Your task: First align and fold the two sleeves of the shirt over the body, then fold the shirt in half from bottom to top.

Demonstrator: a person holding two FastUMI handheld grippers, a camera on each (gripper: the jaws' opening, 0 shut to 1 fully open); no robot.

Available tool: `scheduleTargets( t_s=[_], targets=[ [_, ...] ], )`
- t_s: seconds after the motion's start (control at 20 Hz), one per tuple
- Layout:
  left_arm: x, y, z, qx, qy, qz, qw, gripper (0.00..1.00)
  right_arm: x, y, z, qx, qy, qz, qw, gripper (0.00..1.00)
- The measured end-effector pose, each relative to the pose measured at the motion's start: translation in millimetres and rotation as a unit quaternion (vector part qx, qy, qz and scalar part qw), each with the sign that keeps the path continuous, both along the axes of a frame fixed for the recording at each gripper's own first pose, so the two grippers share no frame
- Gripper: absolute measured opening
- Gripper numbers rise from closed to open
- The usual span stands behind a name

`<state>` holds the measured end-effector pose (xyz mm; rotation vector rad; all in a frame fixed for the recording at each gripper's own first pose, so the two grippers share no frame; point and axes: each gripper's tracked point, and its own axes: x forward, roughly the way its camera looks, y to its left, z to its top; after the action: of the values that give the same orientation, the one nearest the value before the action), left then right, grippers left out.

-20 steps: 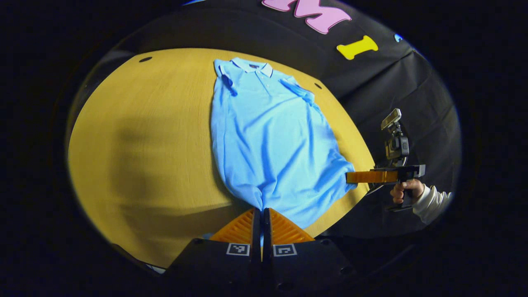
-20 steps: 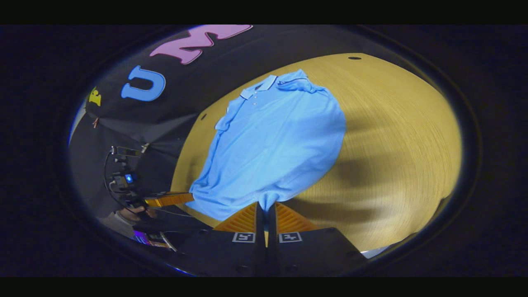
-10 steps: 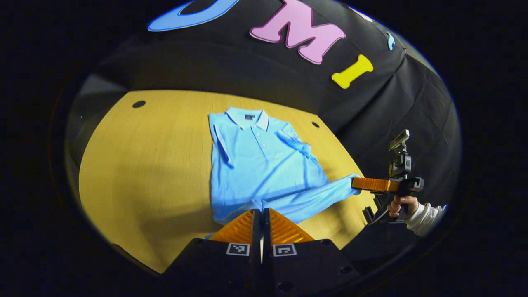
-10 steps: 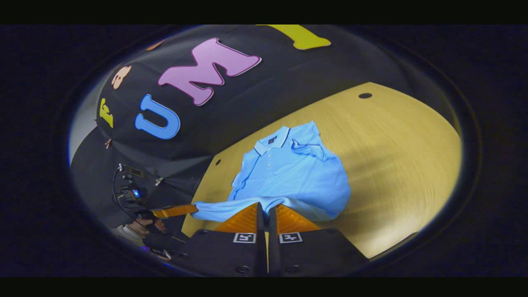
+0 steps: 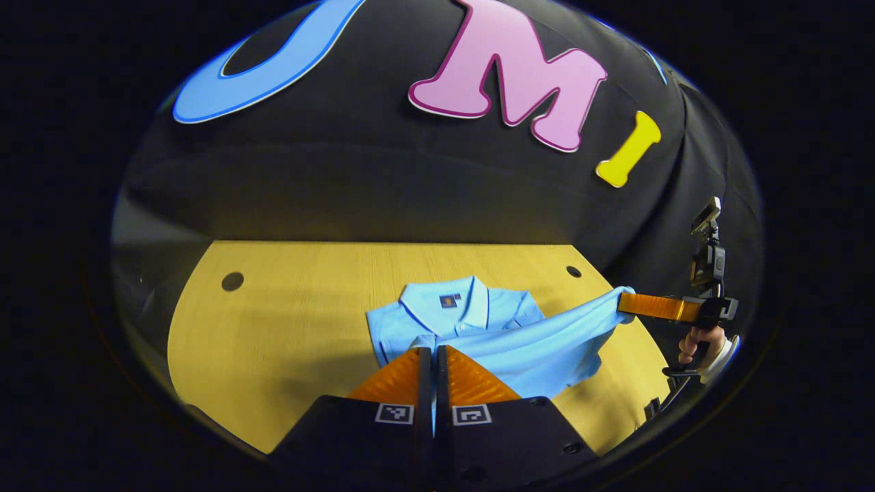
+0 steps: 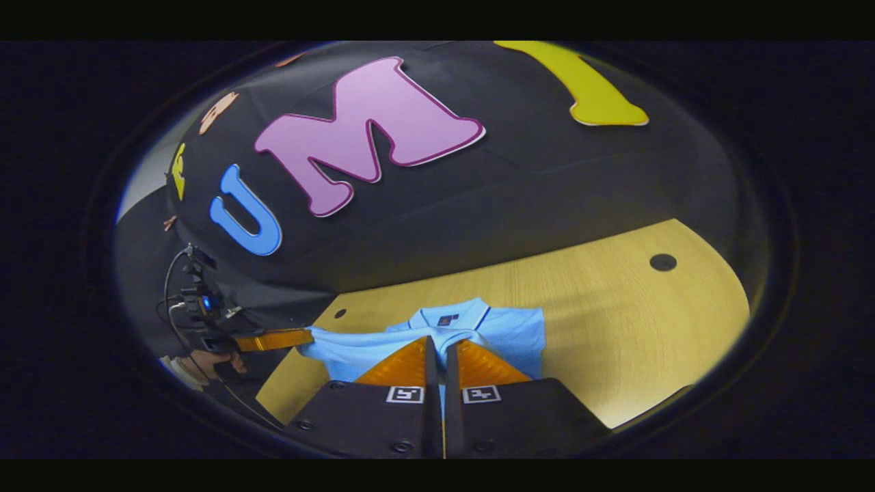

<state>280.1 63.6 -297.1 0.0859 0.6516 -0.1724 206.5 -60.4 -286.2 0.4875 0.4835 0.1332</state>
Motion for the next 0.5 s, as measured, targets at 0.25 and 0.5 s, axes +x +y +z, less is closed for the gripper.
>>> scheduleTargets(
  t_s=[0.25,0.5],
  targets=[
    [83.1,17.2,-20.4,0.016,-0.004,0.048,0.999,0.06,82.9,-20.4,-39.3,-0.030,0.023,-0.017,0.999,0.12],
    [115.3,40.1,-98.2,0.048,0.050,0.091,0.993,0.06,118.7,-15.3,-113.3,-0.031,0.091,-0.018,0.995,0.00]
  ],
)
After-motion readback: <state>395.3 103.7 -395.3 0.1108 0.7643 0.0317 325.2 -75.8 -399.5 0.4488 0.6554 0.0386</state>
